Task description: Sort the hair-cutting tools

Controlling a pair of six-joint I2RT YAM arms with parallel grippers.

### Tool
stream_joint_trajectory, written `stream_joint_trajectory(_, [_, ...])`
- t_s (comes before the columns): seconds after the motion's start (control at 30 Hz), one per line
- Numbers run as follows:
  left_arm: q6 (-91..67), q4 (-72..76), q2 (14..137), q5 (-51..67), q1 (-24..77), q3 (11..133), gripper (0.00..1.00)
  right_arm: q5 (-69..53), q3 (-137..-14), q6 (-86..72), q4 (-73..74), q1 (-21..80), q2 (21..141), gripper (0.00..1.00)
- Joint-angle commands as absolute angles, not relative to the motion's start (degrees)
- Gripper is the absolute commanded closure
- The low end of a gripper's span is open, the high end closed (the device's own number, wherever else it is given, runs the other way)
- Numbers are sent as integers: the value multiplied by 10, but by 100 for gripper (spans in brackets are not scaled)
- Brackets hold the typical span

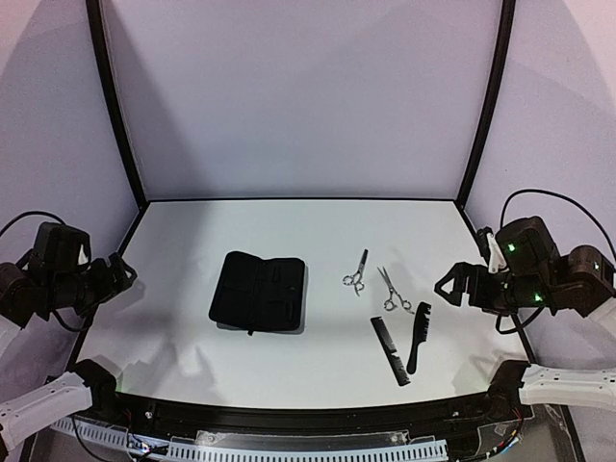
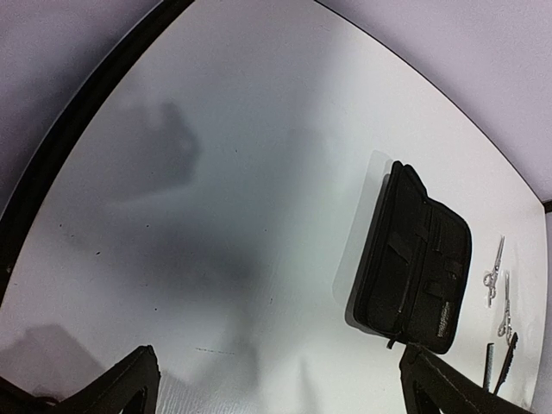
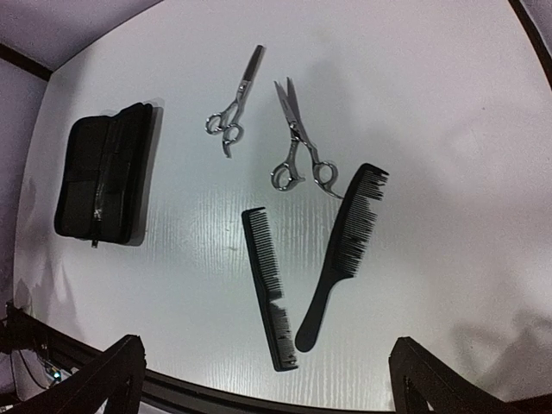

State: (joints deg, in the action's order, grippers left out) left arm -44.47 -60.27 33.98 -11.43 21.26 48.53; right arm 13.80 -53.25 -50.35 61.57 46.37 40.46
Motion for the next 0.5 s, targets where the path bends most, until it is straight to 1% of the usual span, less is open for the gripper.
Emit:
stream_joint_trajectory(0.0, [-450,-620,332,-128,213,484,1,104,-504,-428,536,461,391,1])
stream_joint_trajectory(0.1, [-450,-621,339,-130,212,484,1,63,-504,-414,531,461,413,1])
stream_joint_trajectory(0.23, [-454,-624,356,-138,213,486,1,28,-514,-398,551,461,479,1])
stream_joint_trajectory(0.33, [-454,-625,369,-137,212,487,1,-16,-488,-388,510,462,534,1])
stream_joint_trajectory(0.4, [-453,-626,374,-135,212,487,1,-42,-472,-377,485,462,574,4])
stream_joint_trajectory(0.47, [-452,-625,376,-133,212,488,1,-39,-470,-373,486,464,623,7])
